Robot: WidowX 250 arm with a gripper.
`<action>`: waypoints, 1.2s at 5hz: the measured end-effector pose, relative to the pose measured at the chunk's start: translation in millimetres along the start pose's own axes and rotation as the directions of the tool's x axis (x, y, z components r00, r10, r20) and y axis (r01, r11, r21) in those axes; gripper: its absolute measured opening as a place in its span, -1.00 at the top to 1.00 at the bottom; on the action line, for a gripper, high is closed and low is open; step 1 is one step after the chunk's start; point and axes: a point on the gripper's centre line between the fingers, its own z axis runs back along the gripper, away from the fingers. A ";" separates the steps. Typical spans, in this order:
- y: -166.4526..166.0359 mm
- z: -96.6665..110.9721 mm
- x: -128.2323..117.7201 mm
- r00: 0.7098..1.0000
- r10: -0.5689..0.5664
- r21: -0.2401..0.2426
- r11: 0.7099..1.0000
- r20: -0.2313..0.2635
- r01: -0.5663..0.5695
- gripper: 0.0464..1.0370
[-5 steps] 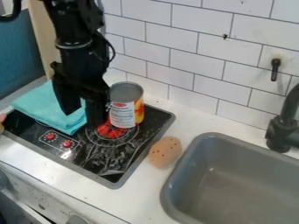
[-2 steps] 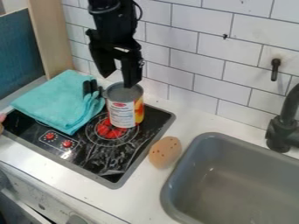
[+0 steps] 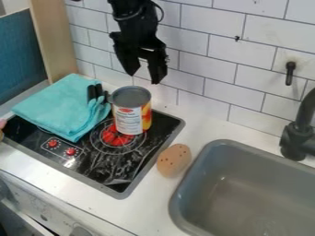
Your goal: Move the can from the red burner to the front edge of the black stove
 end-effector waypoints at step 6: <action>19.6 -64.8 -26.3 0.985 0.115 0.092 0.990 -0.127 -0.103 -0.93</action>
